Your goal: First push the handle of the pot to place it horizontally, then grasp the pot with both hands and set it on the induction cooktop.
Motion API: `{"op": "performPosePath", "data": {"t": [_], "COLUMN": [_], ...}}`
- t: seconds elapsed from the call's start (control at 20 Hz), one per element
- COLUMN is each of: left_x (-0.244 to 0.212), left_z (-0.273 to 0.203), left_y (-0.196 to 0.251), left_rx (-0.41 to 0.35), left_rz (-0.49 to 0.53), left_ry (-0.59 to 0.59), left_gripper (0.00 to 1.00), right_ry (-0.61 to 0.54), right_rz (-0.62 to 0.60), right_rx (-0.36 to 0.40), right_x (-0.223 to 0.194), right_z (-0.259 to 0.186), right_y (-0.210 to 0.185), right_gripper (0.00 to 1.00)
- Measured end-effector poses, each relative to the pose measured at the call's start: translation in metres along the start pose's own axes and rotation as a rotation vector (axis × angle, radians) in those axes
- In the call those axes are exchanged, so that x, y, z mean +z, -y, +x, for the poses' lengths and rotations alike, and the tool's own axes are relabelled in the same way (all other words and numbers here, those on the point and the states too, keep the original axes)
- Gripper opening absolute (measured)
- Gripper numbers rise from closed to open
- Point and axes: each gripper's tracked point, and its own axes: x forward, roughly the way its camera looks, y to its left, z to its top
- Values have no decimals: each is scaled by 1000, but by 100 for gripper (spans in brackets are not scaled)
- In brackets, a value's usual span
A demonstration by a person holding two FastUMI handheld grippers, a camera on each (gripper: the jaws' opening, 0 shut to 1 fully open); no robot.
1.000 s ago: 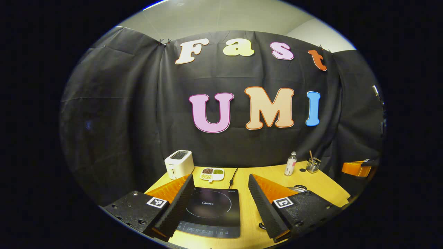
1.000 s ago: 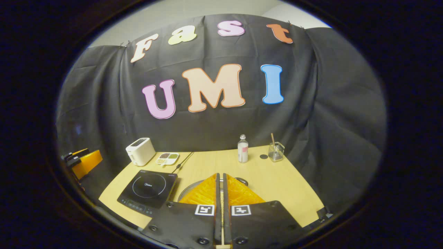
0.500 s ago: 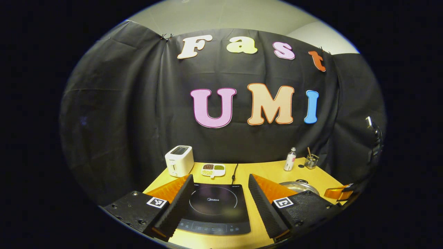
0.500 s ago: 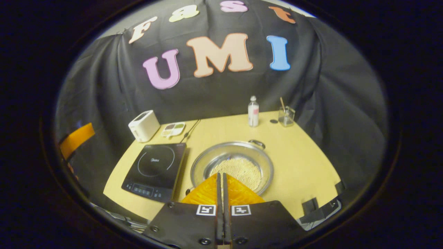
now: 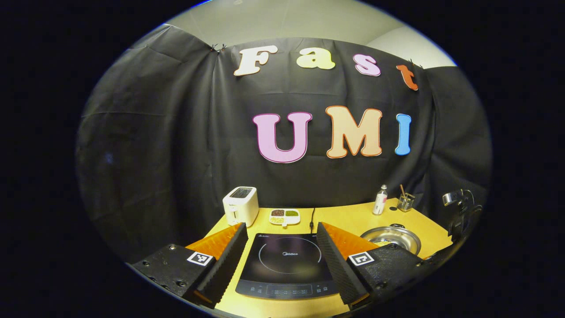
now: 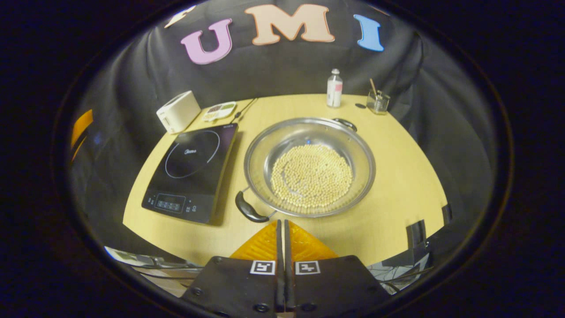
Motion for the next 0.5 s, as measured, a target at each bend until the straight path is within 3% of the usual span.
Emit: {"op": "performPosePath", "data": {"t": [0.15,0.5], "left_x": [-6,-23], "left_z": [-4,-10], "left_y": [-8,-11], "left_rx": [12,9], "left_rz": [-15,-55], "left_ry": [-9,-43], "left_gripper": [92,96], "right_ry": [-68,-170], "right_rz": [35,11], "right_rx": [3,-44], "right_x": [-11,-26], "right_z": [17,52], "right_y": [-3,-2], "right_gripper": [0,2]}}
